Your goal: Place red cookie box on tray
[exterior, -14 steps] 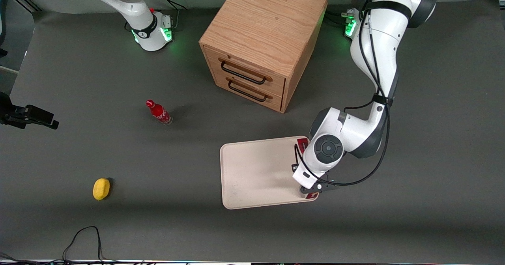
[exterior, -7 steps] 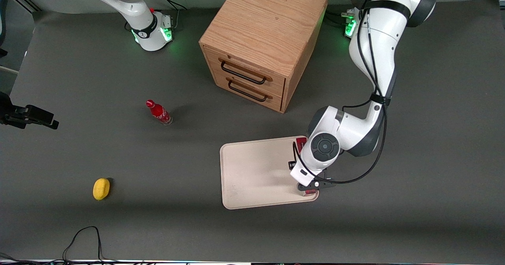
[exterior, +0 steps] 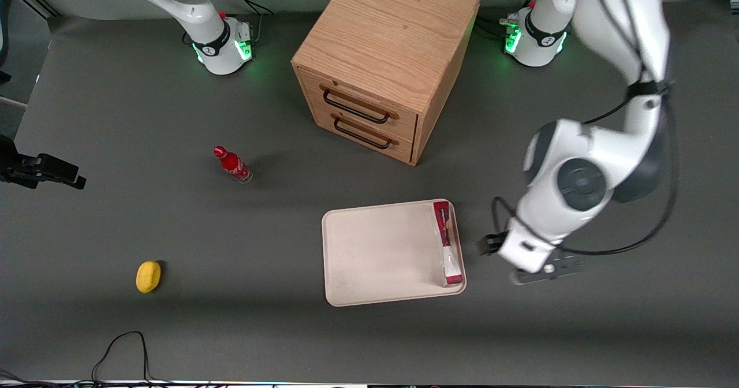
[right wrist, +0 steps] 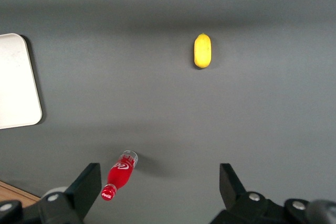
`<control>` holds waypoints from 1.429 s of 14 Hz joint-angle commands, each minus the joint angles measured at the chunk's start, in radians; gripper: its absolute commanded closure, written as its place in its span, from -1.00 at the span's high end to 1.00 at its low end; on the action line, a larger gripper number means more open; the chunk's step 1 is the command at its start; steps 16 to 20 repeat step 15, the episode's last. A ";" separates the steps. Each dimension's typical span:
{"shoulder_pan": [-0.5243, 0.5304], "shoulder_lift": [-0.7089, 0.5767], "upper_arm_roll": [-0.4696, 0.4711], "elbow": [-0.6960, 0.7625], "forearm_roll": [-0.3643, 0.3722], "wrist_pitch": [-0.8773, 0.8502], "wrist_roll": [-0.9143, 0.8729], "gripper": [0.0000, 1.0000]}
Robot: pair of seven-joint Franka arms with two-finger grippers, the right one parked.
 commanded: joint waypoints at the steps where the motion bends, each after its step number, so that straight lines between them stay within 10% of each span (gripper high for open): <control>1: 0.062 -0.214 0.021 -0.172 0.006 -0.084 0.121 1.00; 11: 0.280 -0.625 0.032 -0.385 0.007 -0.279 0.479 1.00; 20: 0.291 -0.646 0.029 -0.385 0.008 -0.330 0.528 1.00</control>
